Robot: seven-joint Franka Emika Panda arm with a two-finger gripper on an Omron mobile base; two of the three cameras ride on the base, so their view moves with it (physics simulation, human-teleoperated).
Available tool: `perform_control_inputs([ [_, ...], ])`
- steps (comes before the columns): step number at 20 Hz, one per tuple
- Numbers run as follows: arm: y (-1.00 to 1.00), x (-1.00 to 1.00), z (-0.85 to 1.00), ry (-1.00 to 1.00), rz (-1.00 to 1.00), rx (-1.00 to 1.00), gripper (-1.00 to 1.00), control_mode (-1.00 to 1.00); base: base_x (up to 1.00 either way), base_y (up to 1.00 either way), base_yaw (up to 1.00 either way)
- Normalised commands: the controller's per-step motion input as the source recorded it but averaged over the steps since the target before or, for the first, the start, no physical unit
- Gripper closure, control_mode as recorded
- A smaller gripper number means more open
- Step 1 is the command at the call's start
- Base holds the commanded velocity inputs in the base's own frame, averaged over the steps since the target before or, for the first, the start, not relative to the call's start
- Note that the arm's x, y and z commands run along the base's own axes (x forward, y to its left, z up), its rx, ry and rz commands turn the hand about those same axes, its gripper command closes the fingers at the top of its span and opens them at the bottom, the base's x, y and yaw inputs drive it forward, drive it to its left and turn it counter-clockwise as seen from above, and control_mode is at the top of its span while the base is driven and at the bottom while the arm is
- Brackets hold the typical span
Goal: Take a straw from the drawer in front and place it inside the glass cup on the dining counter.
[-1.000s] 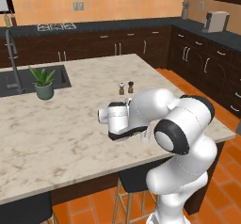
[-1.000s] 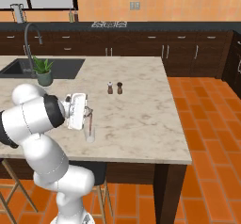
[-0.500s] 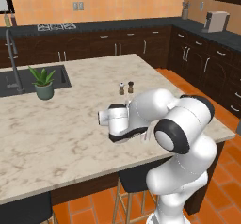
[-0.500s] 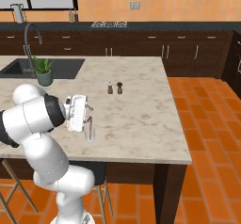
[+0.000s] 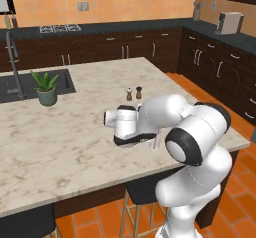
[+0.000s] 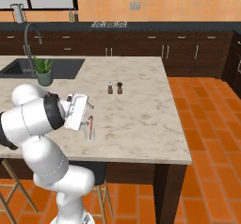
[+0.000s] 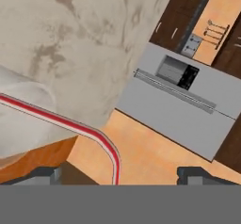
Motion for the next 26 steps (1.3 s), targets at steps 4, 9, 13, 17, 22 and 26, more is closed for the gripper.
perform_control_inputs([
  [4,0.13,-0.28,0.32,0.04,0.00,0.27,-1.00,-1.00,0.00,0.00,0.00],
  [9,0.03,-0.59,0.66,0.01,0.00,0.32,-1.00,-1.00,0.00,0.00,0.00],
  [13,-0.02,-0.82,0.92,0.04,-0.01,0.39,-1.00,-1.00,0.00,0.00,0.00],
  [17,-0.21,-0.88,0.84,0.07,-0.04,0.45,-1.00,-1.00,0.00,0.00,0.00],
  [22,-0.46,-0.80,0.60,0.14,-0.05,0.48,-1.00,-1.00,0.00,0.00,0.00],
  [26,-0.74,-0.54,0.19,0.16,-0.06,0.44,-1.00,-1.00,0.00,0.00,0.00],
])
